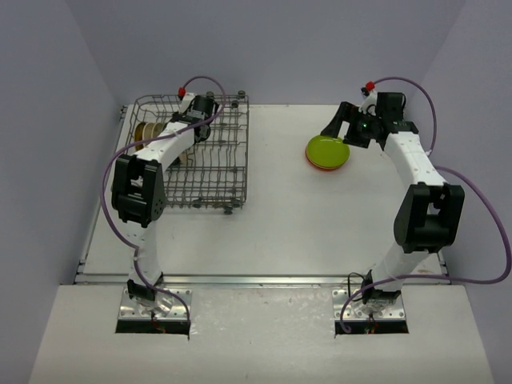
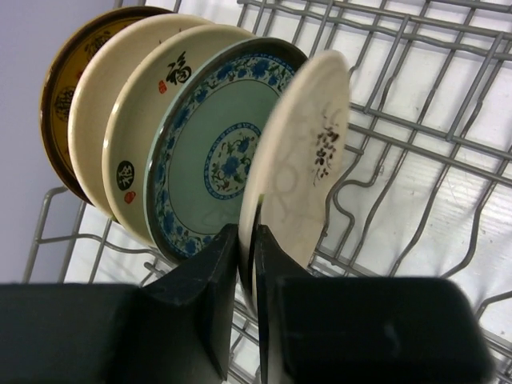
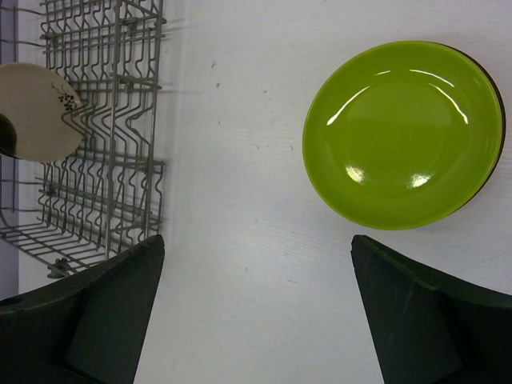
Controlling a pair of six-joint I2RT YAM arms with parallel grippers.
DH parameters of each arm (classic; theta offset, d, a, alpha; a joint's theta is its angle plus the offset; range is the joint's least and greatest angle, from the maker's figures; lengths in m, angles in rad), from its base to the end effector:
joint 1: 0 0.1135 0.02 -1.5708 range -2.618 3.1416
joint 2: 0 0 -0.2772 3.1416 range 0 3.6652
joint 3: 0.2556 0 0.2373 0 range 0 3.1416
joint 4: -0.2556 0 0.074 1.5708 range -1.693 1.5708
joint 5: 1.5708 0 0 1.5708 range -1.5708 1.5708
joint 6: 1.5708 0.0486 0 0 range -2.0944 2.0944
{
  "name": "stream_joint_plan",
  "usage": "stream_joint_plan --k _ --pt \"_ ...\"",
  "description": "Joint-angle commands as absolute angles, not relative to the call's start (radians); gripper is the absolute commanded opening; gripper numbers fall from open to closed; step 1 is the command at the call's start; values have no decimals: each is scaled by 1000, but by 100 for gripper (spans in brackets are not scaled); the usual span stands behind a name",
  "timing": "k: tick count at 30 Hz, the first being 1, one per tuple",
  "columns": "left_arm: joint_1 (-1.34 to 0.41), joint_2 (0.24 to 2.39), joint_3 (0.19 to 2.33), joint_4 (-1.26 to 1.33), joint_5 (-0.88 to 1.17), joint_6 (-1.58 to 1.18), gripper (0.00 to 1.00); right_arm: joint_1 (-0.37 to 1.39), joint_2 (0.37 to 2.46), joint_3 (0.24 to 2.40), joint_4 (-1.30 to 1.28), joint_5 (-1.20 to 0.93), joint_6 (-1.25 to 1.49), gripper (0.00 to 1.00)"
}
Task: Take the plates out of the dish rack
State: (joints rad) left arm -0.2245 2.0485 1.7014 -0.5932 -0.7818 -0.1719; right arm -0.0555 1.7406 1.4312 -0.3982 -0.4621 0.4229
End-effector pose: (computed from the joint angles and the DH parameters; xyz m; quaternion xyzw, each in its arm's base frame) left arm 0.4441 -0.0663 0.2504 -0.0950 0.8818 0.2987 0.3524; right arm 0.3937 -0.0002 0.2976 0.1164 0.8817 0.2789 0.3624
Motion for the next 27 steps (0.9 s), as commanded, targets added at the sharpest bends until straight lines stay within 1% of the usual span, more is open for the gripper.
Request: stream_joint_plan --k 1,6,11,13,15,18,20,22,24,26,27 --pt "-216 1972 1698 -536 -826 -145 9 -52 1688 1422 -364 -479 423 99" --pt "-216 1909 1719 -529 -830 -112 6 -52 1672 1404 -353 -489 431 99" --pt "-229 1854 1798 -536 -845 -43 0 -51 1659 1404 -350 -501 441 99" --pt "-233 1833 1816 -532 -843 -19 0 -51 1657 1404 -345 -508 445 99" --pt "-254 1792 1816 -516 -794 -5 0 -49 1649 1398 -333 -536 456 99" --pt "-259 1698 1787 -535 -586 -28 0 -48 1633 1372 -260 -650 479 99" --pt "-258 1637 1722 -526 -283 -63 0 -47 1610 1306 -170 -770 521 99" --pt "-258 1575 1691 -510 -172 -90 0 -42 1584 1260 -56 -860 570 99" --pt "-259 1529 1656 -487 133 -121 0 -23 1540 1210 51 -918 601 99" --pt "-259 1524 1665 -492 267 -148 0 -2 1516 1205 74 -937 597 99" --pt "-259 1526 1677 -499 385 -166 0 22 1506 1208 84 -963 595 99"
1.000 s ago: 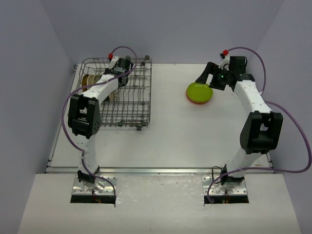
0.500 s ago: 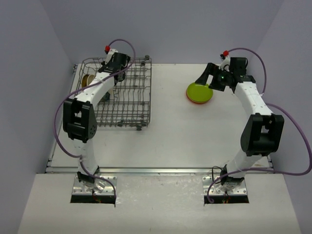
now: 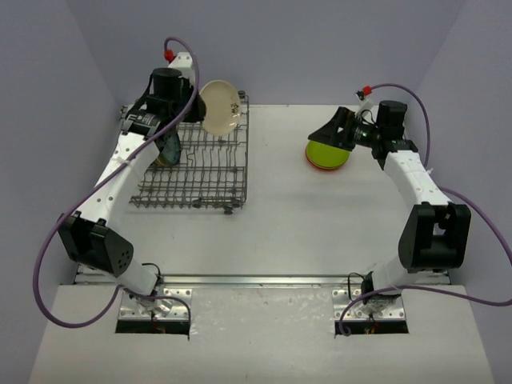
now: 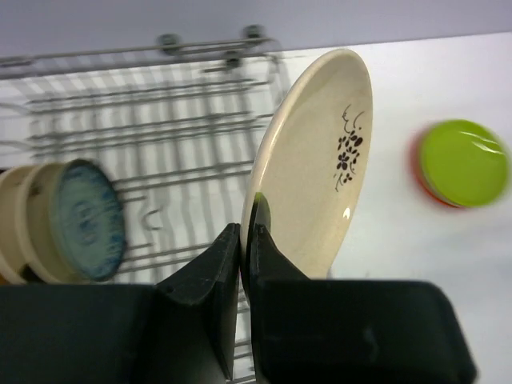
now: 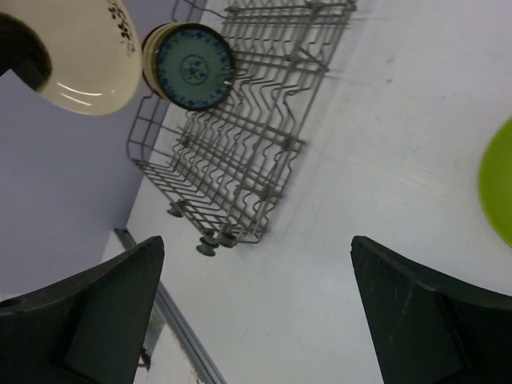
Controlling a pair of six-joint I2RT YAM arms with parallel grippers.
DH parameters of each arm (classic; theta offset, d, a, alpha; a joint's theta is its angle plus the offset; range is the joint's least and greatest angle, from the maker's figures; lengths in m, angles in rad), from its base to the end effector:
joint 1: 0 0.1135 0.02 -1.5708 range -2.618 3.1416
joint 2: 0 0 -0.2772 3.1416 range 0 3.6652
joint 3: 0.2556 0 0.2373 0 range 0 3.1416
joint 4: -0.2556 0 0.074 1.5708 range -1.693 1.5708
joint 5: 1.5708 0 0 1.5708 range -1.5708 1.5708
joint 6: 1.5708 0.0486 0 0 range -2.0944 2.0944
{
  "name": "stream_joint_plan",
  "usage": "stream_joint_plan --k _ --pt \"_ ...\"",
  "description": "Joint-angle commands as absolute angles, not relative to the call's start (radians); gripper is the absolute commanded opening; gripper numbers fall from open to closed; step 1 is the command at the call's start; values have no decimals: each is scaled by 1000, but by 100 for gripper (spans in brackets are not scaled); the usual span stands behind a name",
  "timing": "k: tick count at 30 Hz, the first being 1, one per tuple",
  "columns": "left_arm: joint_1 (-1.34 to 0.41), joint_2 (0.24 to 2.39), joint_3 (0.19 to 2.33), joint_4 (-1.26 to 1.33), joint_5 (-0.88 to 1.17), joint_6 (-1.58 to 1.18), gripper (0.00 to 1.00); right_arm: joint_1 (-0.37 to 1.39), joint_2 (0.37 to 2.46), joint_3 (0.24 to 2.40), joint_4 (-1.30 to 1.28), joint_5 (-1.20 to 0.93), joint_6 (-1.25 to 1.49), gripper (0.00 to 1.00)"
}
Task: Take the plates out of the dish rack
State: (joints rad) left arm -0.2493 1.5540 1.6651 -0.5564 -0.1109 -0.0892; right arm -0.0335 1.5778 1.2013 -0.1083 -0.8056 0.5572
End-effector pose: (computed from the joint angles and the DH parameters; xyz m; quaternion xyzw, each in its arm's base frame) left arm 0.3378 -0.0805 0.4231 0.0381 0.8442 -0.0435 0.5330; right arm 0.3537 0.0232 0.3119 0.0355 0.8125 0.4472 0.3723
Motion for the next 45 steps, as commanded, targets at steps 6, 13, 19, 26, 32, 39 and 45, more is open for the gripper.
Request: stream_joint_plan --k 6,13,19,26,32,39,45 --pt "-273 1539 1663 -509 651 -198 0 70 1493 1230 139 -1032 652 99" --pt "-307 1540 1646 -522 725 -172 0 124 1525 1286 109 -1028 636 99" --pt "-333 1548 1641 -537 739 -155 0 175 1555 1336 56 -972 588 95" --pt "-337 1558 1652 -554 626 -154 31 196 1580 1362 -58 -862 508 2" --pt "-333 1523 1647 -545 300 -147 100 69 1606 1324 -78 -855 586 0" --pt "-327 1595 1692 -584 -213 -10 100 -103 1769 1435 -258 -666 456 0" --pt "-302 1674 1727 -669 -319 30 100 -152 1919 1546 -354 -581 430 4"
